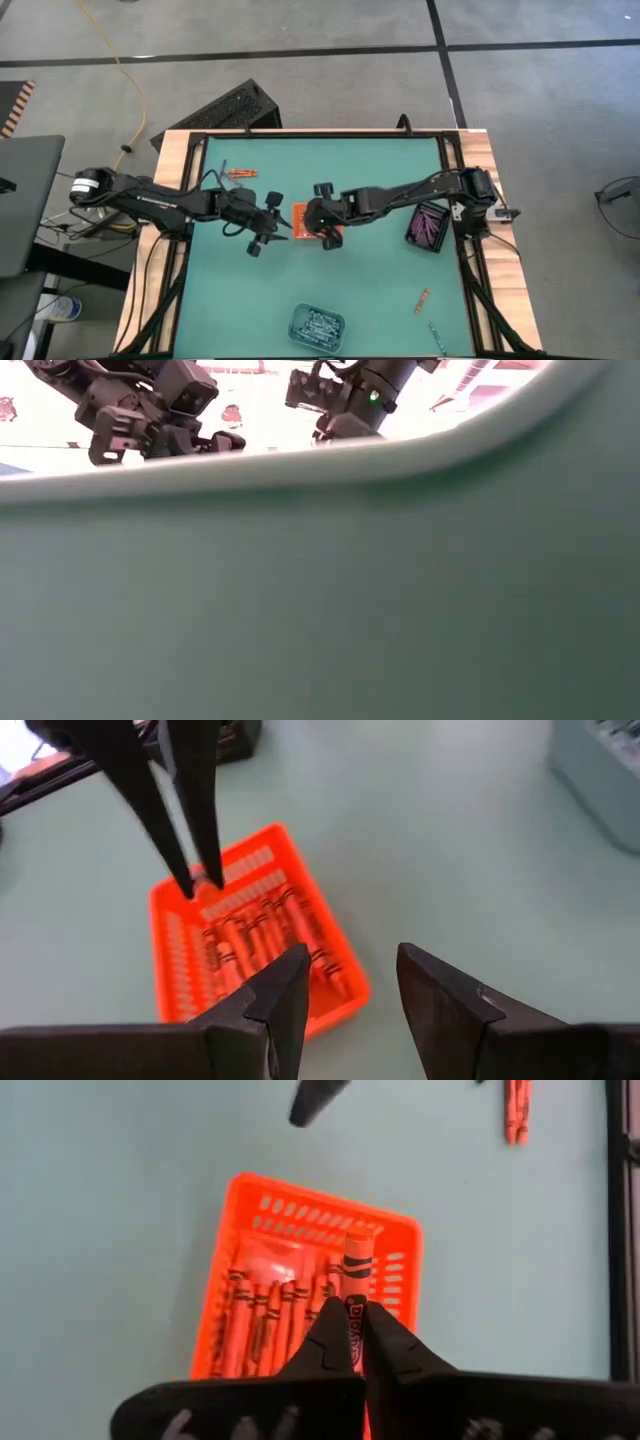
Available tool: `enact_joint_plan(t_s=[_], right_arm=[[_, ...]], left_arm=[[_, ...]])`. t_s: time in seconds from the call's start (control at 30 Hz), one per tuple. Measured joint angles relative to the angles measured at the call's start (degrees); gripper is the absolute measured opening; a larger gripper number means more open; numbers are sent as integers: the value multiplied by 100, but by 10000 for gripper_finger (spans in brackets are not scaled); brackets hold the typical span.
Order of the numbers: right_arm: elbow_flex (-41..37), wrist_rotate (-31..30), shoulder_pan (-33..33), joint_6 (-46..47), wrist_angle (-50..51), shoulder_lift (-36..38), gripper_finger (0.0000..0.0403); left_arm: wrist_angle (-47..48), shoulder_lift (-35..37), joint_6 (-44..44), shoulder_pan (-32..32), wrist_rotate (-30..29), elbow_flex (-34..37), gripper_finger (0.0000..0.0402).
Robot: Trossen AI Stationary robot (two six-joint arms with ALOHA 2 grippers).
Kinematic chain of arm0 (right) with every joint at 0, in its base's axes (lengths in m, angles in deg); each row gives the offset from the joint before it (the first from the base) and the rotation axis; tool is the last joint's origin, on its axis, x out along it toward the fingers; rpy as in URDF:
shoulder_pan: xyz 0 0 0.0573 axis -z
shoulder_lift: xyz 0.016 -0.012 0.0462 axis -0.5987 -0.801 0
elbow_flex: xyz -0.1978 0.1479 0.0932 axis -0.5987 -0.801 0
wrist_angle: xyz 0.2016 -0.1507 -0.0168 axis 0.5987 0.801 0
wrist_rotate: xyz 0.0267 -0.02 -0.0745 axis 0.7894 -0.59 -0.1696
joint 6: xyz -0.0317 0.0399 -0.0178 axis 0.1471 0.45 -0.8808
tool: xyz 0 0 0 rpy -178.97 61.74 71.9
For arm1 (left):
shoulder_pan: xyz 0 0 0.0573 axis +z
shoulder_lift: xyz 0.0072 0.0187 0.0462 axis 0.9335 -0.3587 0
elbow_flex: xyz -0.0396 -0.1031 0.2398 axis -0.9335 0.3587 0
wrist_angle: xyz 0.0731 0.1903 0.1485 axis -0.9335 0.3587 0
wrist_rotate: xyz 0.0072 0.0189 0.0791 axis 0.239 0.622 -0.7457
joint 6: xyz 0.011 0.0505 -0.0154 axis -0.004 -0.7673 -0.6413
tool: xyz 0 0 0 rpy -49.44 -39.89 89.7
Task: Sort crayons
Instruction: Put the orange crayon into the orange bin
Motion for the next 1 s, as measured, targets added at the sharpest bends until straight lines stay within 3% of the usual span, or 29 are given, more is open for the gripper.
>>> enact_joint_plan(t_s=[0.17, 0.43, 0.57, 0.73, 1.0], right_arm=[[-286, 76, 110, 3, -195, -4, 35], [-425, 78, 104, 126, -386, 2, 137], [-429, -453, -96, 499, -105, 142, 177], [-418, -583, -767, 1417, 818, 556, 185], [-418, 89, -2417, 3684, 2983, 968, 168]], left_arm=[[-182, 0, 257, -367, 1, 0, 142], [-703, -2, 872, -1081, -26, 0, 142], [-1134, -17, 1235, -1445, -201, -2, 142], [-1797, -294, 1577, -1898, -607, -4, 142], [-3049, -1339, 1768, -2395, -821, -62, 142]])
